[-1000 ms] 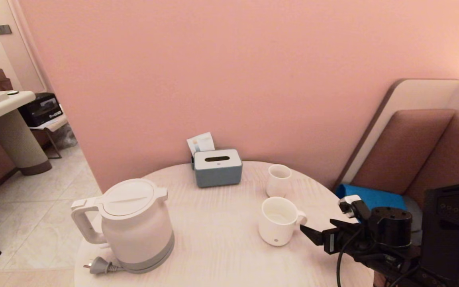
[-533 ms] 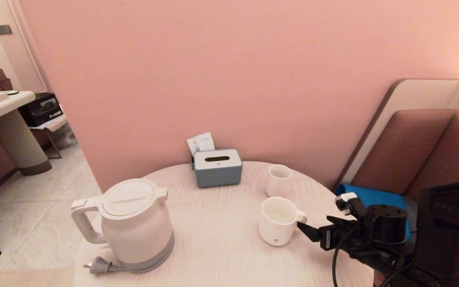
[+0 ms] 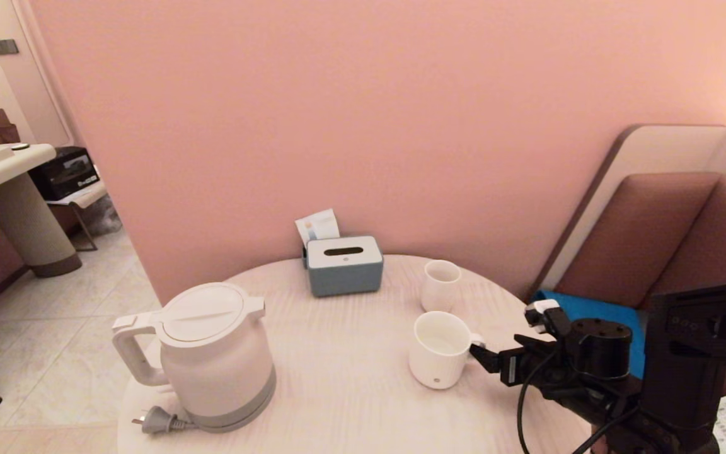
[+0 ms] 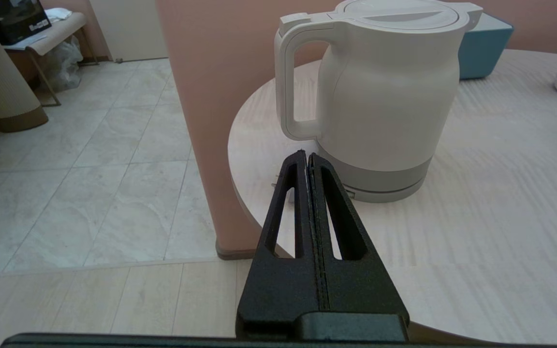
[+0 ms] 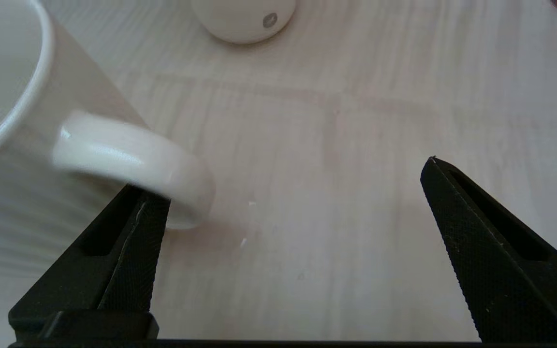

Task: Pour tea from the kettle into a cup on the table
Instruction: Pick up the cup

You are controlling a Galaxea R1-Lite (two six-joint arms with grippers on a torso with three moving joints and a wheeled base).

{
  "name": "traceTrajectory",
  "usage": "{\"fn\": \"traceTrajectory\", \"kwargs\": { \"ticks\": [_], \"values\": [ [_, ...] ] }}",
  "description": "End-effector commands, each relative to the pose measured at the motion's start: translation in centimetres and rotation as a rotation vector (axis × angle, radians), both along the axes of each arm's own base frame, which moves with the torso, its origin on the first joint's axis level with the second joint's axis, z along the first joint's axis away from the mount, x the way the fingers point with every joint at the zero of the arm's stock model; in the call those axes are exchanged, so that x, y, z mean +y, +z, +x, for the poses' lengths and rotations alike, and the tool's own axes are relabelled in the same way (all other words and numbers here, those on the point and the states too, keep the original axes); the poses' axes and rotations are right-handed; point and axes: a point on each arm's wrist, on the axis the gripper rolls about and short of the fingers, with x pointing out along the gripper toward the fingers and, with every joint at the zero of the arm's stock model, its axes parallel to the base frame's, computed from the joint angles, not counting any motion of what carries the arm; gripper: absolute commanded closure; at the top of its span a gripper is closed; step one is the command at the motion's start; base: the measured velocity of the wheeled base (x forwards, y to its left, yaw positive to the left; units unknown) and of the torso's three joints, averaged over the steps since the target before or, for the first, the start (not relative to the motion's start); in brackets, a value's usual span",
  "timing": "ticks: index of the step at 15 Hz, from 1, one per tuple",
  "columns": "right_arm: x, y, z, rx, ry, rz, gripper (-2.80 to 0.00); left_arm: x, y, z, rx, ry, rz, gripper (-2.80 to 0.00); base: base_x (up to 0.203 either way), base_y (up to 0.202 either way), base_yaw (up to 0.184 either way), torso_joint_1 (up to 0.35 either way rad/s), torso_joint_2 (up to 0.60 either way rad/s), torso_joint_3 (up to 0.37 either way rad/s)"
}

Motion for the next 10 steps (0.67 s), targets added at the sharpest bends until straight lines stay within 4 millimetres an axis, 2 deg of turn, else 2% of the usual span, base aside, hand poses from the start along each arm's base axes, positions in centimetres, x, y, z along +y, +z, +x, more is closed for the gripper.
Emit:
{"fn": "traceTrajectory", "kwargs": {
  "ticks": [1, 10],
  "values": [
    [0.1, 0.3, 0.5, -0.044, 0.0, 0.01, -2.8, 0.0, 0.0, 0.0, 0.0, 0.001, 0.0, 0.0, 0.0, 0.0, 0.0, 0.0, 0.0, 0.0],
    [0.9, -0.8, 1.6, -0.049, -0.01, 0.001, -2.8, 0.0, 0.0, 0.0, 0.0, 0.001, 0.0, 0.0, 0.0, 0.0, 0.0, 0.0, 0.0, 0.0]
  ]
}}
